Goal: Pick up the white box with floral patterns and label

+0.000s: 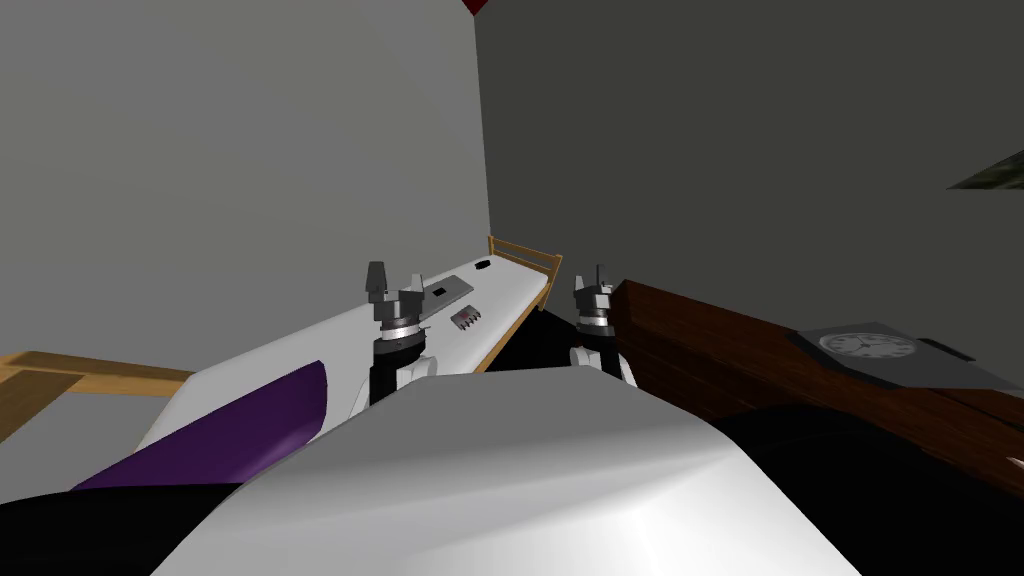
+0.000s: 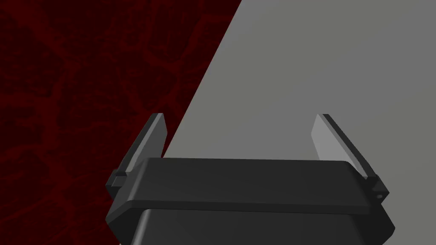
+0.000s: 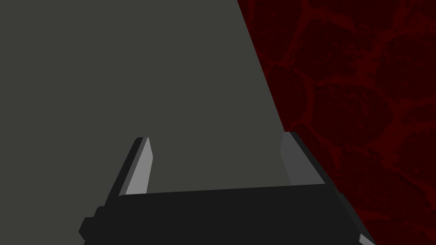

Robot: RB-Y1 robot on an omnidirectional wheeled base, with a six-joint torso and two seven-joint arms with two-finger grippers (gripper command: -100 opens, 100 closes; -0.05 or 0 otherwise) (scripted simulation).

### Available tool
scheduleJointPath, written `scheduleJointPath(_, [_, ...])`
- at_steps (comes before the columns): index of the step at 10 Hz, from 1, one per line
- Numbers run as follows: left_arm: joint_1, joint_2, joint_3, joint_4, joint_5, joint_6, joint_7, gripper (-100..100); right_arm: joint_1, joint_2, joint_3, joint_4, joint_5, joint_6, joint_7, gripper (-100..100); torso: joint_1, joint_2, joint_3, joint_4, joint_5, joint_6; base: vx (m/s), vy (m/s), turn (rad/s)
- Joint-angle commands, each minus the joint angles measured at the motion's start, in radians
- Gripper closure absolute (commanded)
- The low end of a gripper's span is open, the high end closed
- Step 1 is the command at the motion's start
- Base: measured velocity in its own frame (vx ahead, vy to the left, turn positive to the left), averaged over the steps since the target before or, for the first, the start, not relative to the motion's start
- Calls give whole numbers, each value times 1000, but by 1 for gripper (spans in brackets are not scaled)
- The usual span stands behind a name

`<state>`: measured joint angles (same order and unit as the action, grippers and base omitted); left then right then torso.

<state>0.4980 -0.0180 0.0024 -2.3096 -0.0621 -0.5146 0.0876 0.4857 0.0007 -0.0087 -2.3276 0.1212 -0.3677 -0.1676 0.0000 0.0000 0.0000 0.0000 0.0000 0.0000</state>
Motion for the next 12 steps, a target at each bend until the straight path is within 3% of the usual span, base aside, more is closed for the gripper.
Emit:
scheduleJointPath(1, [6,36,-2,11,5,8,0,-100,0,0,0,0,0,0,0,0,0,0,0,0,0,0,20,-8,3])
scheduleJointPath(6, [53,132,-14,92,42,66,0,-100,0,0,0,0,0,0,0,0,-3,-6,-4,-1,0,0,82,-42,4])
scheduleJointPath(12, [144,167,-29,240,113,172,1,-100,0,0,0,0,0,0,0,0,-3,-10,-6,-2,-1,0,131,-70,-2])
